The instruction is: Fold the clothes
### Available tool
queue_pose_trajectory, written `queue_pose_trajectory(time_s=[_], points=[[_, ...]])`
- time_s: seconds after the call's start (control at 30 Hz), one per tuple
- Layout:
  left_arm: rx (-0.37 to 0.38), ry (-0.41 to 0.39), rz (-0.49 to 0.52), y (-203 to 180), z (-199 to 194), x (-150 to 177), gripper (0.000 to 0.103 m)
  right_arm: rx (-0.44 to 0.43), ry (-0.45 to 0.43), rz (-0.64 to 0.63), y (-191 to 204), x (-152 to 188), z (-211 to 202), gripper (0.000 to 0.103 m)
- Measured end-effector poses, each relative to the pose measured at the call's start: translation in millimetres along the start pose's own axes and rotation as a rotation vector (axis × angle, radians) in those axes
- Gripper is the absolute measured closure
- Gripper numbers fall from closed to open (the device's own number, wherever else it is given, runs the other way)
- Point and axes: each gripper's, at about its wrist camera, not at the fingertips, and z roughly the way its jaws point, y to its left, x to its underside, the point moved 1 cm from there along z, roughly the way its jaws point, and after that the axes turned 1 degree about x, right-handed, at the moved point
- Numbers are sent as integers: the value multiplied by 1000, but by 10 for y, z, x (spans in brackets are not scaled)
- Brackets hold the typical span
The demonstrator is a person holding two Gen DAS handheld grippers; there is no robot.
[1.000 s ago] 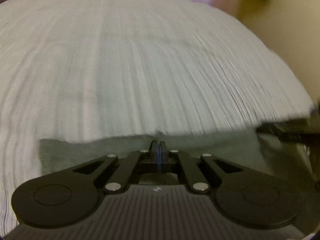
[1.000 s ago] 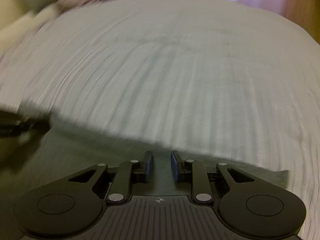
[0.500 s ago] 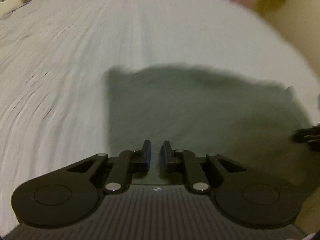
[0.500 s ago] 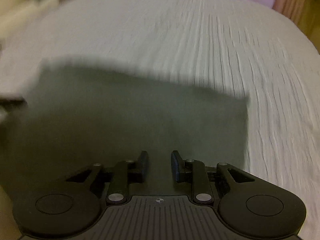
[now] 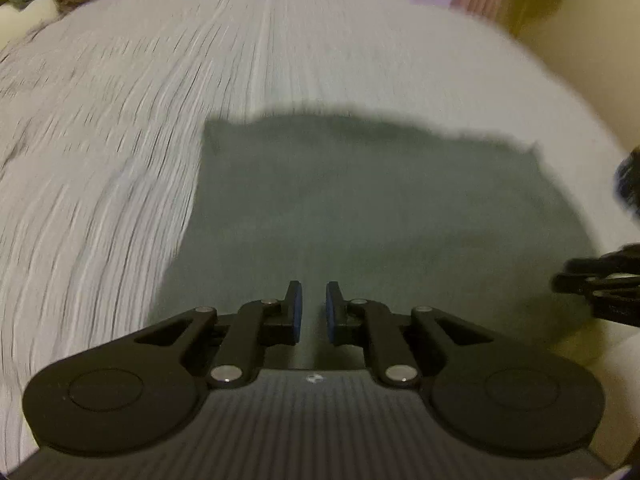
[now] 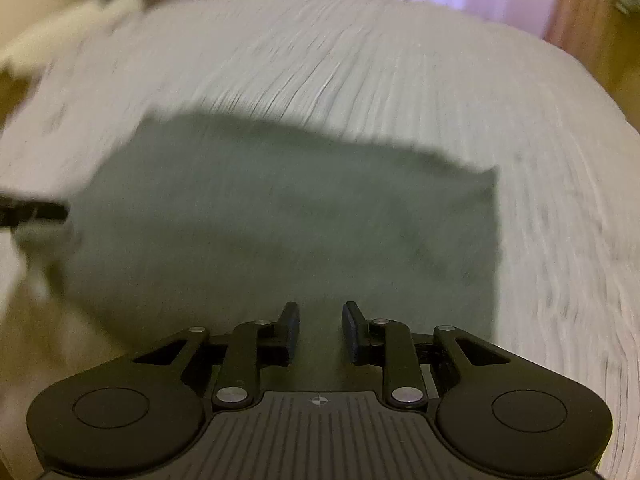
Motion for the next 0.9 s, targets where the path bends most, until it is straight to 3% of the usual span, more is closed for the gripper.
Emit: queue_pose_trajectory(time_s=[0.03, 0.07, 0.2, 0.37, 0.4, 0.57, 0.7, 0.9], points=[[-24, 11, -29, 101, 26, 61, 93, 72, 36, -34, 36, 160, 38, 77], [-49, 22, -59, 202, 52, 121, 100, 107, 45, -25, -25, 271, 37, 77], [-74, -9, -101, 457, -73, 95, 101, 121, 41, 114, -314, 458, -123, 77], [9, -75, -110, 420, -301, 145, 93, 153, 42, 226, -383, 558, -247, 77], [-6, -57, -95, 416, -245, 172, 92, 159, 42, 248, -397, 578, -271, 77], [-7, 26, -219, 745, -98, 217, 95, 191, 44, 359, -466, 679, -395, 77], [-112, 86, -192, 701, -335, 101, 91, 190, 32, 446, -493, 697, -578, 77], [-117, 121, -163, 498, -440, -63, 89, 125, -4, 563, -473, 605, -882, 76]])
